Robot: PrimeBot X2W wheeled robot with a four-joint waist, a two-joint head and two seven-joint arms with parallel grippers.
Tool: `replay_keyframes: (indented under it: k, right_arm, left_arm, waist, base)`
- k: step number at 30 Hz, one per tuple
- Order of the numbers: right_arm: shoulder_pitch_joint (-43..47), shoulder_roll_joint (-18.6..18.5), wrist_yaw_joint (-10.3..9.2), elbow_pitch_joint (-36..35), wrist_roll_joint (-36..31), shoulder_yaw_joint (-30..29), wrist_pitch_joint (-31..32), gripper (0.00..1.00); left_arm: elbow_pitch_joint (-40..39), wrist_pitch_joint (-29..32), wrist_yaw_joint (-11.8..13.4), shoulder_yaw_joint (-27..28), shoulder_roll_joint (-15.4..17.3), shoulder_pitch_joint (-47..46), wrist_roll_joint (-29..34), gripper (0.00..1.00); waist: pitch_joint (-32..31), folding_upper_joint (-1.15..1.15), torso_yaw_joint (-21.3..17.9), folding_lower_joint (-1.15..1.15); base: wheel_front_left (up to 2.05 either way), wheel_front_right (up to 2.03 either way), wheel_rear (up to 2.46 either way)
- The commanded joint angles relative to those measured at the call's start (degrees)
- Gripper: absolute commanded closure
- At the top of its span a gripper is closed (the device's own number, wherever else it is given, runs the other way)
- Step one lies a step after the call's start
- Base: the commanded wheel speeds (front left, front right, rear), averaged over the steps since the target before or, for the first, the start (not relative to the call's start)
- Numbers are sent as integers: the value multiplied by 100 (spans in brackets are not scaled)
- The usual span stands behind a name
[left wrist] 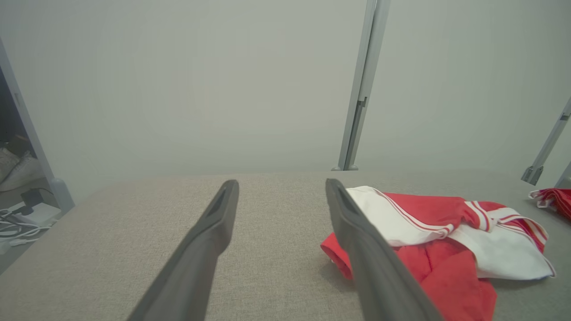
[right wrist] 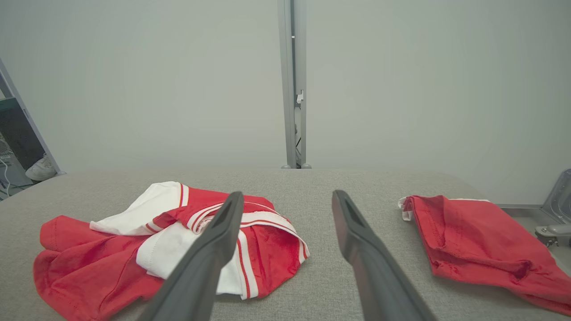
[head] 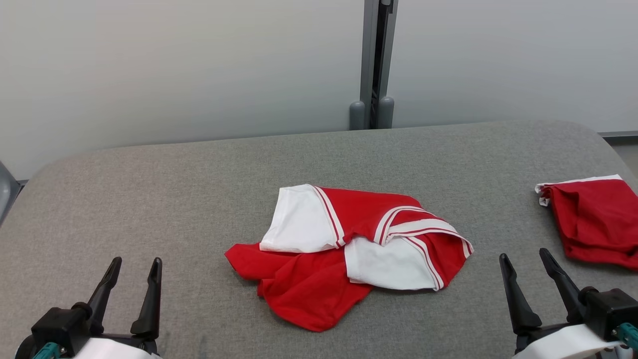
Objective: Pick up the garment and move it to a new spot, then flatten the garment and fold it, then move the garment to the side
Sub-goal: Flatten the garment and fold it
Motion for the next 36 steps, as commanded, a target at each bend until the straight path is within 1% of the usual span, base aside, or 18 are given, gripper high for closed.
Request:
replay_keyframes:
  k: [1, 4, 8, 14, 17, 23, 28, 32, 33, 34, 35, 36]
  right_arm:
    - [55, -6, -2, -34, -42, -20, 9, 0]
    - [-1, -9, -2, -8, -56, 20, 36, 0]
    - [-149, -135, -2, 93, -97, 175, 118, 0]
    - [-656, -378, -2, 580, -138, 848, 259, 0]
    - [-1127, -507, -2, 948, -119, 1315, 319, 0]
    - [-2247, -714, -2, 1901, -236, 2187, 266, 0]
    - [-3034, -803, -2, 2765, -191, 2707, 182, 0]
    - [-3517, -811, -2, 3425, -112, 3022, 182, 0]
    - [-3620, -799, -2, 3580, -65, 3098, 189, 38]
    - [-3714, -785, -2, 3702, -4, 3152, 189, 64]
    - [-3820, -781, -2, 3789, 57, 3163, 119, 100]
    - [-3907, -780, -3, 3866, 146, 3157, 60, 100]
  left_arm:
    - [-27, 15, 37, 4, 29, -15, -36, 0]
    - [-47, 35, 51, -12, 25, -58, -38, 0]
    - [-75, 40, 60, -37, 24, -135, -29, 0]
    - [-109, 82, 12, -141, -34, -371, 13, 0]
    - [-139, 56, -22, -184, -71, -556, 33, 0]
    - [2, -7, -180, -290, -170, -955, 56, 0]
    - [220, -64, -325, -333, -269, -1242, 81, 0]
    - [375, -115, -413, -307, -339, -1376, 110, 0]
    - [409, -121, -429, -292, -352, -1392, 115, 0]
    - [439, -119, -442, -277, -366, -1409, 128, 0]
    - [468, -128, -463, -262, -378, -1430, 140, 0]
    - [489, -134, -465, -246, -391, -1451, 157, 0]
  waist:
    - [10, 0, 17, 0]
    - [32, 0, 49, 0]
    - [86, 0, 100, 0]
    - [286, 0, 352, 0]
    - [525, 0, 512, 0]
    - [965, 0, 859, 0]
    - [1207, 0, 1107, 0]
    - [1314, 0, 1198, 0]
    - [1328, 0, 1206, 0]
    - [1343, 0, 1211, 0]
    - [1353, 0, 1212, 0]
    - [1364, 0, 1212, 0]
  base:
    - [0, 0, 0]
    - [0, 0, 0]
    - [0, 0, 0]
    - [0, 0, 0]
    - [0, 0, 0]
    - [0, 0, 0]
    - [0, 0, 0]
    - [0, 0, 0]
    - [0, 0, 0]
    - [0, 0, 0]
    - [0, 0, 0]
    - [0, 0, 0]
